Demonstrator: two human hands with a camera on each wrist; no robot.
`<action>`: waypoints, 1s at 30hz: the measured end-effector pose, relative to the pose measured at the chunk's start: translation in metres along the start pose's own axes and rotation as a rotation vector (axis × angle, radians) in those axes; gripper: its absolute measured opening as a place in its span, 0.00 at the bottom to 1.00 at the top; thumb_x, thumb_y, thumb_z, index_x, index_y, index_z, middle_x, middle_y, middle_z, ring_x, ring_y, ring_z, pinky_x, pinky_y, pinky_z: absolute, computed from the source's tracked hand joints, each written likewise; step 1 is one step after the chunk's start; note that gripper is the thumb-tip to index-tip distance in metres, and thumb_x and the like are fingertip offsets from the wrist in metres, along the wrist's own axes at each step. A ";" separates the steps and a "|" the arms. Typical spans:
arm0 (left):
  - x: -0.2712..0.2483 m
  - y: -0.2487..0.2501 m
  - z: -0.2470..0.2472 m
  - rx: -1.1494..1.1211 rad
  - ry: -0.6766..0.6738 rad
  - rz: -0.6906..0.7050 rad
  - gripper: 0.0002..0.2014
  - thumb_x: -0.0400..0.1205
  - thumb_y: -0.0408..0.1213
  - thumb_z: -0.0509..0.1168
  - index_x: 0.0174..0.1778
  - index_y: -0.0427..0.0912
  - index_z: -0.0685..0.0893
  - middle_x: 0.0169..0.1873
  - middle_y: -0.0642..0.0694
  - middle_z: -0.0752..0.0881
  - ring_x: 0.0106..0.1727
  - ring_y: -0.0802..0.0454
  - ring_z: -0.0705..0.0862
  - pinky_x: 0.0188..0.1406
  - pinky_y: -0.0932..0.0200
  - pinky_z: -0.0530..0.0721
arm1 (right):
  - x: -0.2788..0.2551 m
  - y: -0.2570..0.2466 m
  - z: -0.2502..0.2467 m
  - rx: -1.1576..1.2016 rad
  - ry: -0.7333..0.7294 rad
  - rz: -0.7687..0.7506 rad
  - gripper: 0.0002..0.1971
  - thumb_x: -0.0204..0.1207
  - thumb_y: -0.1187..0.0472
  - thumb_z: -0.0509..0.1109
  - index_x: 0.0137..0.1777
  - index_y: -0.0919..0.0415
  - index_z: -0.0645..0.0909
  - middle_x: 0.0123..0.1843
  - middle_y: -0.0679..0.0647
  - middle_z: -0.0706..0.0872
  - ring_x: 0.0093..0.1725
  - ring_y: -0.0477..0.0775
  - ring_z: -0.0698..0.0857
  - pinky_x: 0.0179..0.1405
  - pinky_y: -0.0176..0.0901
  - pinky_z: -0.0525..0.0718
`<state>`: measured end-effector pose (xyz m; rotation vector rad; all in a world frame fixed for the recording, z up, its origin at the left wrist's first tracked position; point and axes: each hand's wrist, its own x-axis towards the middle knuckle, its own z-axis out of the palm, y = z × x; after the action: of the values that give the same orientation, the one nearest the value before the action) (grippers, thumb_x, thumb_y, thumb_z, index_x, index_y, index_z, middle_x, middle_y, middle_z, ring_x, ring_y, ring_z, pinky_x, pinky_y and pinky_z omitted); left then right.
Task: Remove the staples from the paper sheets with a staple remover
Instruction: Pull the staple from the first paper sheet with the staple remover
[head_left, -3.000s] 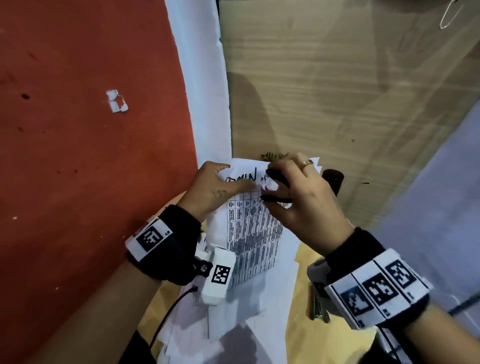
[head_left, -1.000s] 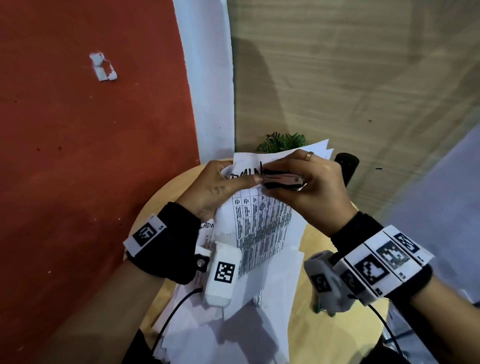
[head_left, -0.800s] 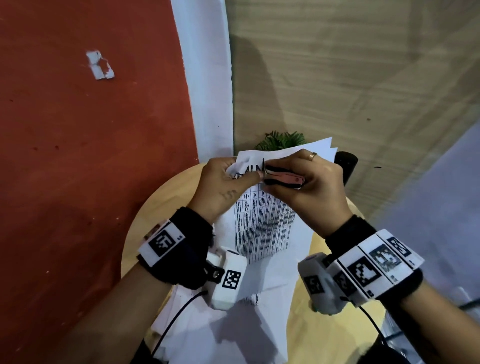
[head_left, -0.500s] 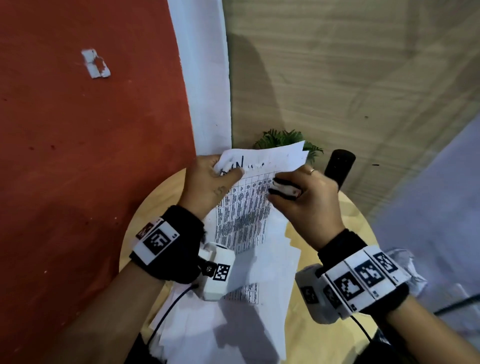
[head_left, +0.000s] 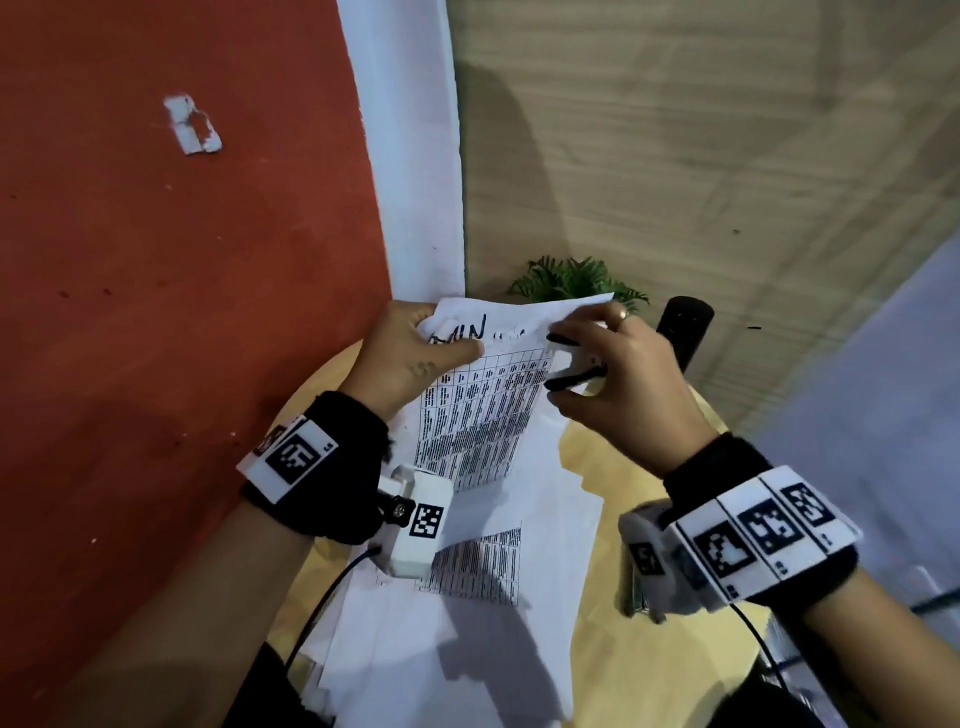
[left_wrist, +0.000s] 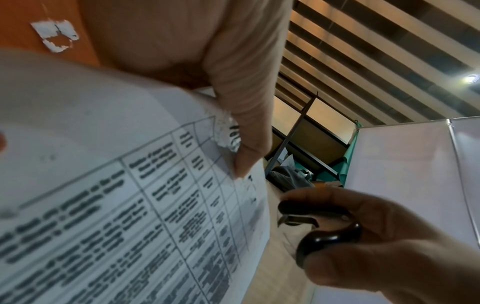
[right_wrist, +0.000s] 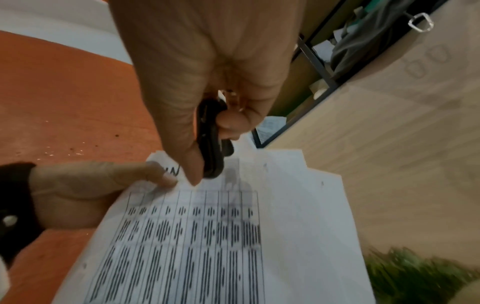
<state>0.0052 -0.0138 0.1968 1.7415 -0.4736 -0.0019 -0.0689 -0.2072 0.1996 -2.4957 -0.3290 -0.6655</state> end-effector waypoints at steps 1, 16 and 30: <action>0.000 0.001 0.000 0.002 -0.023 -0.003 0.08 0.73 0.25 0.73 0.42 0.42 0.89 0.36 0.53 0.91 0.38 0.58 0.87 0.44 0.62 0.84 | 0.004 -0.002 -0.005 -0.012 -0.039 -0.028 0.23 0.59 0.69 0.80 0.57 0.64 0.85 0.64 0.63 0.77 0.46 0.54 0.83 0.45 0.32 0.73; -0.006 0.037 -0.001 0.657 0.141 0.314 0.22 0.62 0.51 0.81 0.52 0.52 0.89 0.36 0.56 0.87 0.46 0.52 0.85 0.54 0.52 0.78 | 0.029 -0.017 -0.030 0.032 -0.339 -0.049 0.24 0.54 0.65 0.84 0.54 0.63 0.87 0.53 0.57 0.86 0.51 0.56 0.84 0.51 0.48 0.78; 0.006 0.033 0.009 0.316 -0.161 0.164 0.09 0.73 0.40 0.75 0.47 0.43 0.90 0.53 0.40 0.89 0.55 0.45 0.86 0.47 0.74 0.74 | 0.021 -0.013 -0.038 0.180 -0.225 -0.046 0.25 0.53 0.67 0.85 0.54 0.59 0.87 0.51 0.52 0.82 0.50 0.46 0.81 0.50 0.31 0.77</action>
<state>-0.0020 -0.0286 0.2274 2.0152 -0.7673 0.0527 -0.0712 -0.2155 0.2443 -2.3983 -0.5071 -0.3550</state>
